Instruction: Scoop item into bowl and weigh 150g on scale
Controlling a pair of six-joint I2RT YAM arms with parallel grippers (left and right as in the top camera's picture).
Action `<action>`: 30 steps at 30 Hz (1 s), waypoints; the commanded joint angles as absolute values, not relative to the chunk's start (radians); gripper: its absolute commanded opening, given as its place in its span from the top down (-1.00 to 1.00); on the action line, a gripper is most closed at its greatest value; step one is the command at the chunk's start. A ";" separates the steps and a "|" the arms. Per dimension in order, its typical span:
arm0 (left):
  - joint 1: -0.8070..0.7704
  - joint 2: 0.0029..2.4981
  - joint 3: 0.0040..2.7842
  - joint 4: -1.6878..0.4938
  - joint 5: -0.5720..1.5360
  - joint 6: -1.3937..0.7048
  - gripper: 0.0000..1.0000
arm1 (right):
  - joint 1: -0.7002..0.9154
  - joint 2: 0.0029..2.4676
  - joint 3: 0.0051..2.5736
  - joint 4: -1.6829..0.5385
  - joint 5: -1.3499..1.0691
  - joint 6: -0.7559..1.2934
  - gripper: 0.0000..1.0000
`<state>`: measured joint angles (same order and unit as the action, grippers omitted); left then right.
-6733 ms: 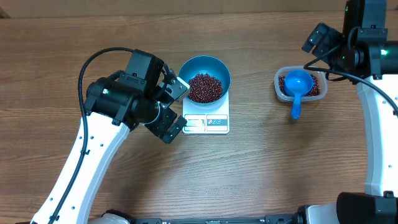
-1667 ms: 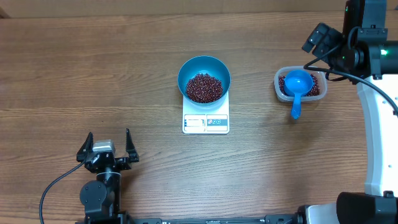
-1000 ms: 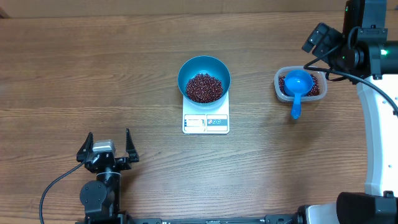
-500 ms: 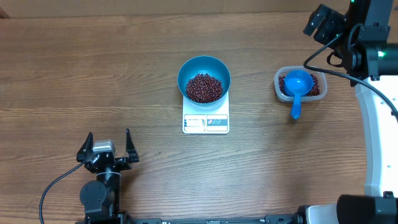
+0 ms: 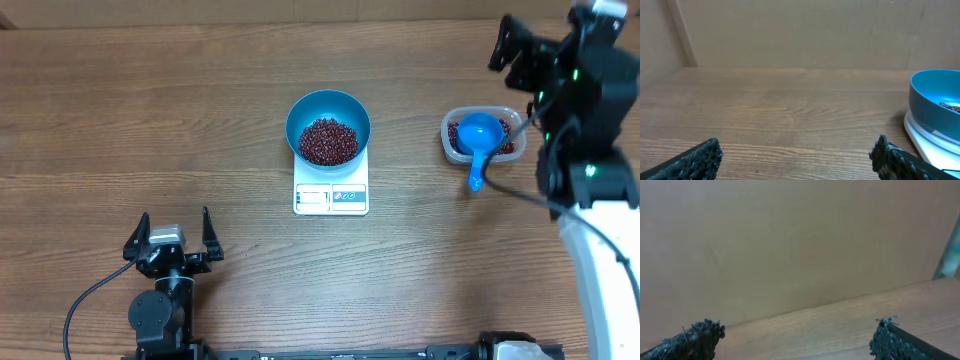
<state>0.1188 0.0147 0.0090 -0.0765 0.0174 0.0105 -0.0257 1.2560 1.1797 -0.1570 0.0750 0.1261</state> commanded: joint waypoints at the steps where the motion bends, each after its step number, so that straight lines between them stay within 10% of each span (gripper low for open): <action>1: 0.124 0.004 0.005 -0.078 0.008 0.030 -0.99 | -0.025 1.161 1.061 -0.084 0.050 0.069 -1.00; 30: 0.124 0.004 0.005 -0.079 0.008 0.030 -0.99 | -0.025 0.282 0.099 0.342 0.012 0.021 -1.00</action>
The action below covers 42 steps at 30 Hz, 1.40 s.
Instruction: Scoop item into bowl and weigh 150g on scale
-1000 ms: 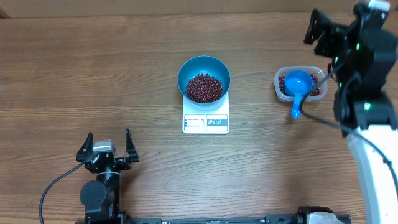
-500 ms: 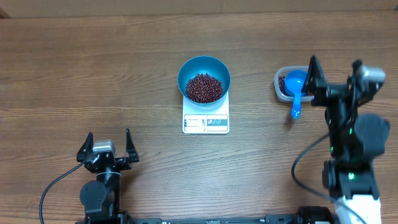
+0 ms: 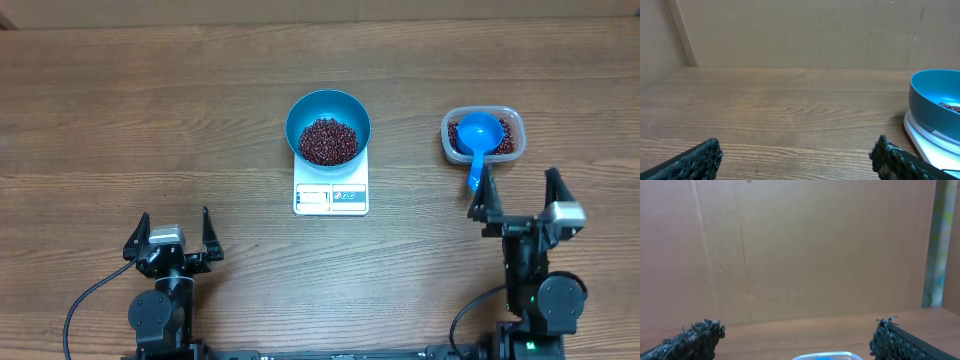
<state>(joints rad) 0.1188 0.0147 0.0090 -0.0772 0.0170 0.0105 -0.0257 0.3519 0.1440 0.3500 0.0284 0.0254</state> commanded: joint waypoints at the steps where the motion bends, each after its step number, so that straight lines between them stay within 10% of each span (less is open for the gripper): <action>1: 0.124 0.004 0.005 -0.079 0.008 0.030 -0.99 | -0.025 0.250 0.072 0.342 0.011 0.021 -1.00; 42: 0.124 0.004 0.005 -0.078 0.008 0.030 -0.99 | -0.028 0.002 0.008 -0.084 -0.047 0.021 -1.00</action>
